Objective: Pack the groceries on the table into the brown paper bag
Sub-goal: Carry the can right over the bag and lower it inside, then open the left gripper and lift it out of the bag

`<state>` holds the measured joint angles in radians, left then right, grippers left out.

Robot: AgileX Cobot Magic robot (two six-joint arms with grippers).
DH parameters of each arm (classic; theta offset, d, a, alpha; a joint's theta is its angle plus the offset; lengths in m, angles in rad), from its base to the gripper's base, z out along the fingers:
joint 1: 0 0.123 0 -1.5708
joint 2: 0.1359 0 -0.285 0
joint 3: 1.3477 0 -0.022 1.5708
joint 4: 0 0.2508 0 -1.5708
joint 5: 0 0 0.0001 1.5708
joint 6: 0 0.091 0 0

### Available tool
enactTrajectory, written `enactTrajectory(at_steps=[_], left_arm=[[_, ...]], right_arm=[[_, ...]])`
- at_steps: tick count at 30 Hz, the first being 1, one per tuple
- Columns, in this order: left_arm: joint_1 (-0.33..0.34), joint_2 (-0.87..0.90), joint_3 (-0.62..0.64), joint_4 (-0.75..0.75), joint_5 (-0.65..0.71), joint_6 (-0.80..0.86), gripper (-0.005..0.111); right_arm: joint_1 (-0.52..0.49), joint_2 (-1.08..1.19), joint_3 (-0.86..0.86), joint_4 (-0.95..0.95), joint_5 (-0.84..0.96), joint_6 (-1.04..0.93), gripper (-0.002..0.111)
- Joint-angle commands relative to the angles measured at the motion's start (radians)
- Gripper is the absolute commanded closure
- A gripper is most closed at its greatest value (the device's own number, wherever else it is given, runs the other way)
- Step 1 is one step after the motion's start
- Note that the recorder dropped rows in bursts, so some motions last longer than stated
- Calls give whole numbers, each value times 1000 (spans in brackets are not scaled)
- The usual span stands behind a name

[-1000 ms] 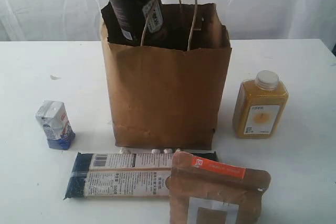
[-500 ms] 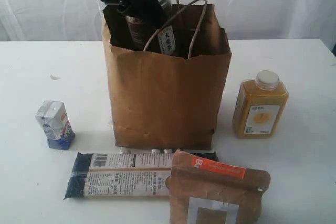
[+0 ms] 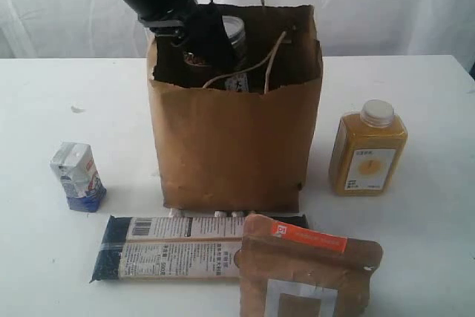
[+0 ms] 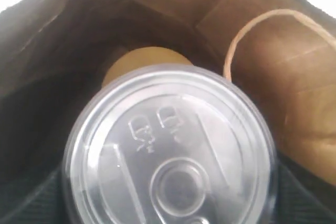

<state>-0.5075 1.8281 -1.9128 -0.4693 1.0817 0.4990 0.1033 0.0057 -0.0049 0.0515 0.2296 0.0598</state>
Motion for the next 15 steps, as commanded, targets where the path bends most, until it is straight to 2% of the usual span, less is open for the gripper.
enactTrajectory(at_steps=[1, 3, 6, 11, 15], left_arm=[[-4, 12, 4, -112, 39, 53, 107], [-4, 10, 4, -199, 32, 97, 107], [-4, 10, -33, -187, 26, 130, 107], [-4, 10, -185, -38, -4, 96, 107], [-4, 10, -214, 95, 19, 35, 107]], right_arm=[[-5, -6, 5, 1, -10, 5, 108], [-5, -6, 5, 1, -10, 5, 108], [-5, -6, 5, 1, -10, 5, 108], [-5, -6, 5, 1, -10, 5, 108], [-5, -6, 5, 1, -10, 5, 108]])
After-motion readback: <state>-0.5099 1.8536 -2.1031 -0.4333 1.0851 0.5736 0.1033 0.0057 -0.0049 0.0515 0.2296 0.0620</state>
